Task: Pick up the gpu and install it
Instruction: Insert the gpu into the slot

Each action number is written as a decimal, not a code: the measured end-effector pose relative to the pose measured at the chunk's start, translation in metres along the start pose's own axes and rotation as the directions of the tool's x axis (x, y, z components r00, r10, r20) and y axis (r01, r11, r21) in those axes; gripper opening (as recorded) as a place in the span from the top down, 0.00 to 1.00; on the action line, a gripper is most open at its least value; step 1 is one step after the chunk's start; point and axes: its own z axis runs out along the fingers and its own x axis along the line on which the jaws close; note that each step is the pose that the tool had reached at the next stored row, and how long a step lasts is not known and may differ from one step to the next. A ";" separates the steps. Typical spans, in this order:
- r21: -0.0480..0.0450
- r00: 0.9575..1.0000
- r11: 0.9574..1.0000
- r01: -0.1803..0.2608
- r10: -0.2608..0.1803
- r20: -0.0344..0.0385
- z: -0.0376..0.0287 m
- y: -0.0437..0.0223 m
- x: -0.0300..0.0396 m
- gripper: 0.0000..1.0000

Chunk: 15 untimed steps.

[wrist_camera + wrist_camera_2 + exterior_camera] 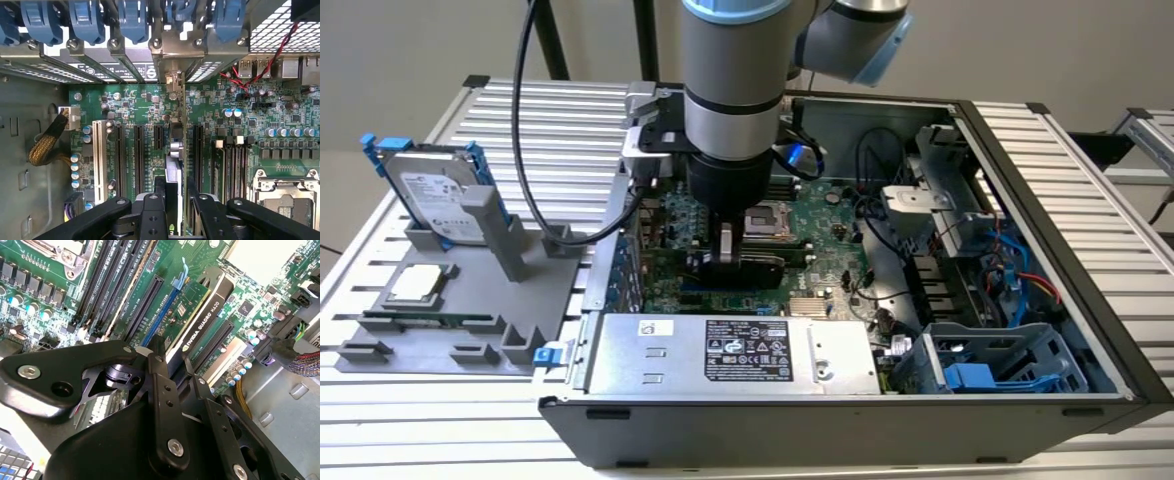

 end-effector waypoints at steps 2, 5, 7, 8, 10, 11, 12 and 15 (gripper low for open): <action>0.000 1.000 1.000 0.000 0.000 0.000 0.0001 0.0000 0.0000 1.00; 0.000 1.000 1.000 0.000 0.000 0.000 0.0002 0.0000 0.0000 1.00; 0.000 1.000 1.000 0.000 0.000 0.001 -0.0005 -0.0002 -0.0001 1.00; 0.000 1.000 1.000 0.000 0.000 0.001 -0.0009 -0.0003 -0.0001 1.00; -0.002 1.000 1.000 0.000 0.000 0.000 -0.0028 -0.0004 0.0000 1.00; -0.003 1.000 1.000 0.000 0.000 0.000 -0.0038 -0.0005 0.0000 1.00; -0.003 1.000 1.000 0.000 0.000 0.000 -0.0040 -0.0005 0.0000 1.00; -0.003 1.000 1.000 0.000 0.000 0.000 -0.0042 -0.0007 0.0000 1.00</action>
